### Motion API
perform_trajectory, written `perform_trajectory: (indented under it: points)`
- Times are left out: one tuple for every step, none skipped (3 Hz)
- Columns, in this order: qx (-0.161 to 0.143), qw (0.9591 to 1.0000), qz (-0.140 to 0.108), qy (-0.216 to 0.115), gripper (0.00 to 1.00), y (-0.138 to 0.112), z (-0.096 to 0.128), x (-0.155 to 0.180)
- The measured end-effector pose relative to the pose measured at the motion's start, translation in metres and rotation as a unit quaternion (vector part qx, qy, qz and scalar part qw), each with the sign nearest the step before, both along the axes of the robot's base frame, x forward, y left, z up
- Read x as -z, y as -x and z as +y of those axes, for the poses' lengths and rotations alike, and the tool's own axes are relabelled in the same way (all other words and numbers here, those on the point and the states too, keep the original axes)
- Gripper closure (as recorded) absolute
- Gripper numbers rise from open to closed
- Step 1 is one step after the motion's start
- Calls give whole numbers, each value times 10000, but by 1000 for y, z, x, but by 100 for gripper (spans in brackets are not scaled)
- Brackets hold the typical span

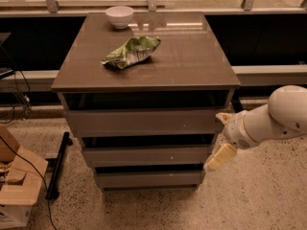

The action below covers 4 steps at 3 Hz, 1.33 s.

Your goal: Open middle drawer

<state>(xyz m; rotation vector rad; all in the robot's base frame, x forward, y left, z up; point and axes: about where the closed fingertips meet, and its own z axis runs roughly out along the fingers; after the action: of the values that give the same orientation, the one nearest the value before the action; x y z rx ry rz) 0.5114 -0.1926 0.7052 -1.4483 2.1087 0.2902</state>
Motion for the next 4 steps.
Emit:
perform_trajectory:
  points:
    - [-26,10000,9,-41,0,-2,10,21]
    - [97,9998,-32,-170,0,-5,25,59]
    - [71,9994,-36,-347,0,-13,32,95]
    - [133,9988,-45,-460,0,-32,35,130]
